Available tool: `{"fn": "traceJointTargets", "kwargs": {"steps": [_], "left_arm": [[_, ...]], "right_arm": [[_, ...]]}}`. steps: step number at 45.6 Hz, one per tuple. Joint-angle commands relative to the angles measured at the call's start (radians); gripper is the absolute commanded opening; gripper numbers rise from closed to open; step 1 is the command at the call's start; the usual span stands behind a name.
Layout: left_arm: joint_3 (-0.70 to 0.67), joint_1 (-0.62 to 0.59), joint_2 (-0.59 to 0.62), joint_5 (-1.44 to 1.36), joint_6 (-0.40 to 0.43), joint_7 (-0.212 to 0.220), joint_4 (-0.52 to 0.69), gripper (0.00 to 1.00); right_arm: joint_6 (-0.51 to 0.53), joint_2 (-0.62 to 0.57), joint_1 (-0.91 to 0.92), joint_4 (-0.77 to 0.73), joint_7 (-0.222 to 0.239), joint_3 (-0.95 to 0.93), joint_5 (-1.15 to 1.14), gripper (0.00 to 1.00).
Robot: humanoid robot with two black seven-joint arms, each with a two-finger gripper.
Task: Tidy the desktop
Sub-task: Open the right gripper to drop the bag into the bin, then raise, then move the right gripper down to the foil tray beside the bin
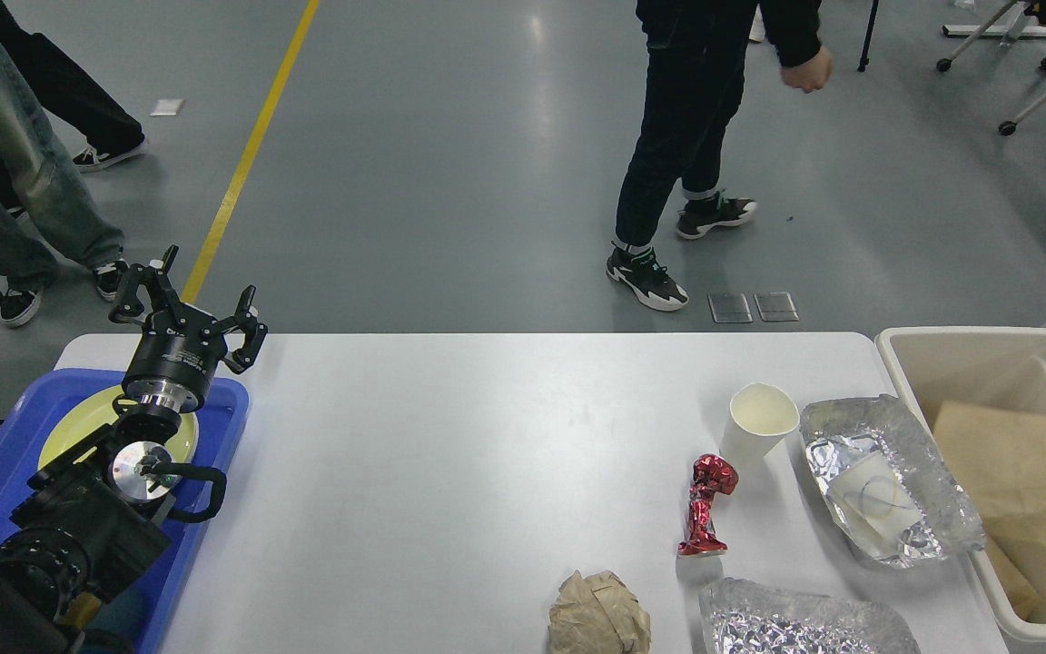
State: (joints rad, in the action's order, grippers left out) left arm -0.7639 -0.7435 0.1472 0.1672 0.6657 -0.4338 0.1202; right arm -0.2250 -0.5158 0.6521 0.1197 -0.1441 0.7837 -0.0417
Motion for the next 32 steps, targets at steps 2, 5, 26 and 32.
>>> {"fn": "traceJointTargets", "kwargs": {"steps": [2,5,26,32], "left_arm": [[0.000,0.000,0.000,0.000,0.000,0.000,-0.001,0.96],[0.000,0.001,0.000,0.000,0.000,0.000,-0.001,0.96],[0.000,0.000,0.000,0.000,0.000,0.000,-0.001,0.96],[0.000,0.000,0.000,0.000,0.002,0.000,-0.001,0.96]], "right_arm": [[-0.001,0.011,0.009,0.000,0.000,-0.001,0.000,1.00],[-0.002,0.020,0.020,0.000,0.001,-0.001,0.000,1.00],[0.052,0.068,0.429,0.070,-0.002,0.057,-0.004,1.00],[0.189,0.059,0.691,0.280,-0.005,0.089,-0.006,1.00]]}}
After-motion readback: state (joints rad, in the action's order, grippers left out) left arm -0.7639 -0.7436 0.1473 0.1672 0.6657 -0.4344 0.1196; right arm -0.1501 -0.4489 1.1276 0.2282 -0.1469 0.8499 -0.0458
